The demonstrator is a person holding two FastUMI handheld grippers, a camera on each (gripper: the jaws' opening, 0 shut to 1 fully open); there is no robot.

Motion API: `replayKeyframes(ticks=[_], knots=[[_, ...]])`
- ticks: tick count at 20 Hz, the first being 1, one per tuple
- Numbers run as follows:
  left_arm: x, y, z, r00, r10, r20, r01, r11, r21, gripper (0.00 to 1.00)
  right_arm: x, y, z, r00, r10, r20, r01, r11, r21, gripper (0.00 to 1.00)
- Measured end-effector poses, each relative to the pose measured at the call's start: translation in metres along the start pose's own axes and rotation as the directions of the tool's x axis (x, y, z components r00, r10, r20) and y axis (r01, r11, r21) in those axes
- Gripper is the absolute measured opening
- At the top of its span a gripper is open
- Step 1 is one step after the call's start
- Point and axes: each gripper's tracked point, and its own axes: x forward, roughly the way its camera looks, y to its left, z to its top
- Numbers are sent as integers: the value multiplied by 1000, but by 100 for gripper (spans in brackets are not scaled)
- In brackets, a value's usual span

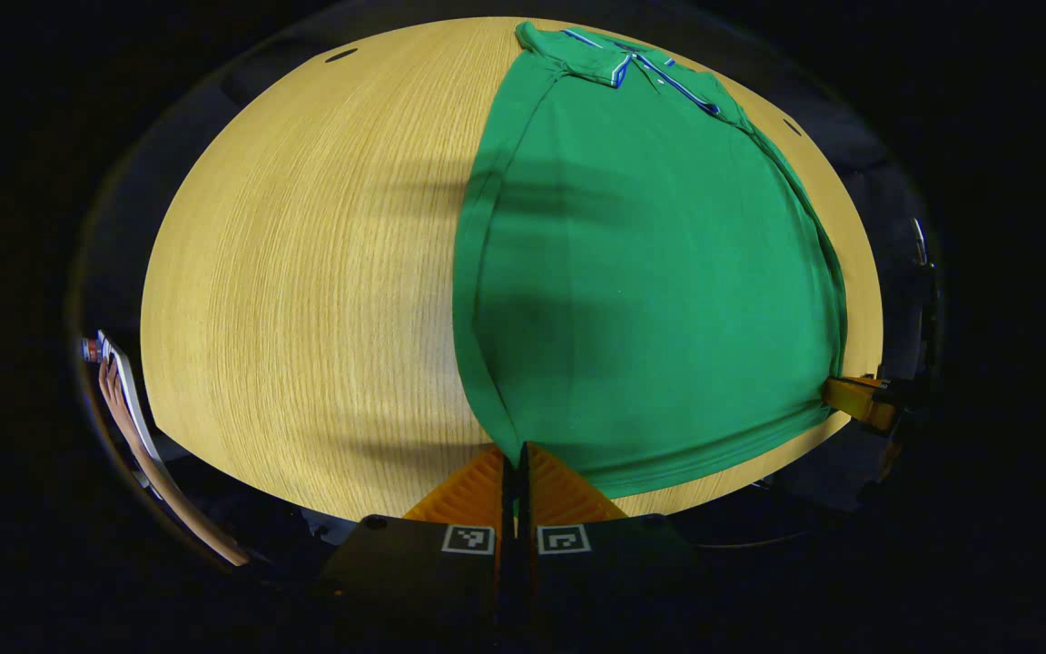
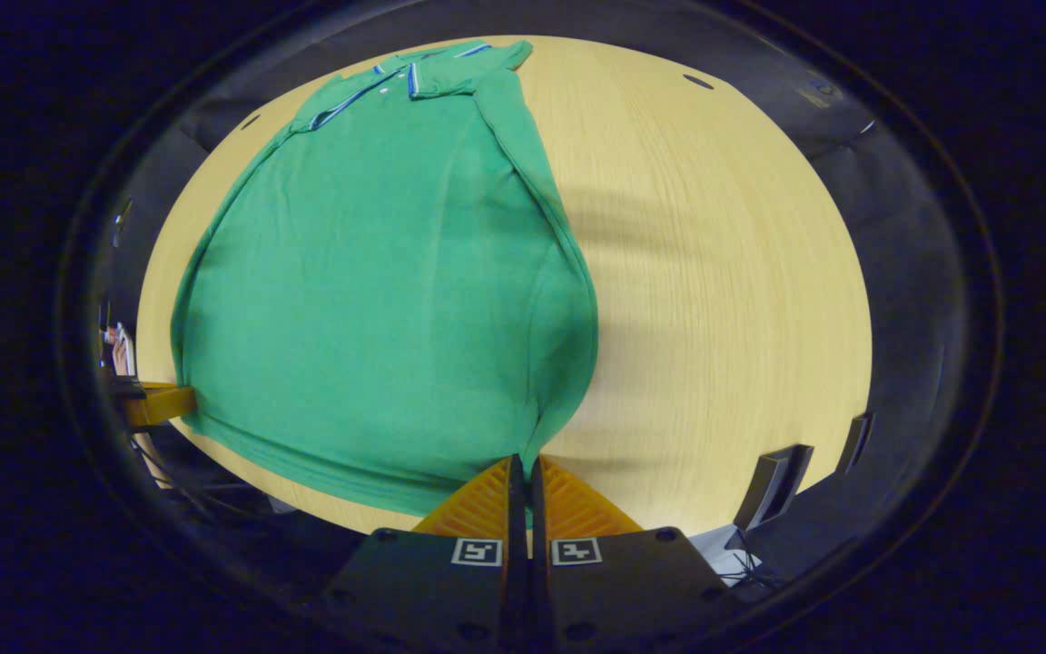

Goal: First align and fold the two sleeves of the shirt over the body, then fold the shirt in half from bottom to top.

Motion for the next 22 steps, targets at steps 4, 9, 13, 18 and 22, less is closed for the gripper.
replayKeyframes(ticks=[4, 9, 13, 18, 22], knots=[[-22, -5, 3, 997, -34, 76, 32, 999, 25, 3, -22, -3, 10, 996, 52, 68, -56, 997, 59, 5], [-61, -7, 26, 978, -53, 200, 50, 998, 23, 3, -73, -7, 35, 975, 87, 203, -96, 995, 36, 5], [-94, -6, 54, 961, -40, 274, 31, 999, 37, 3, -110, -4, 61, 948, 92, 305, -98, 995, 4, 2], [-142, -12, 109, 913, -37, 407, 9, 997, 70, 3, -145, -4, 99, 918, 95, 384, -108, 994, 11, 5], [-157, -12, 147, 882, -40, 469, -5, 996, 94, 3, -167, -8, 139, 893, 103, 439, -137, 990, 45, 5]])
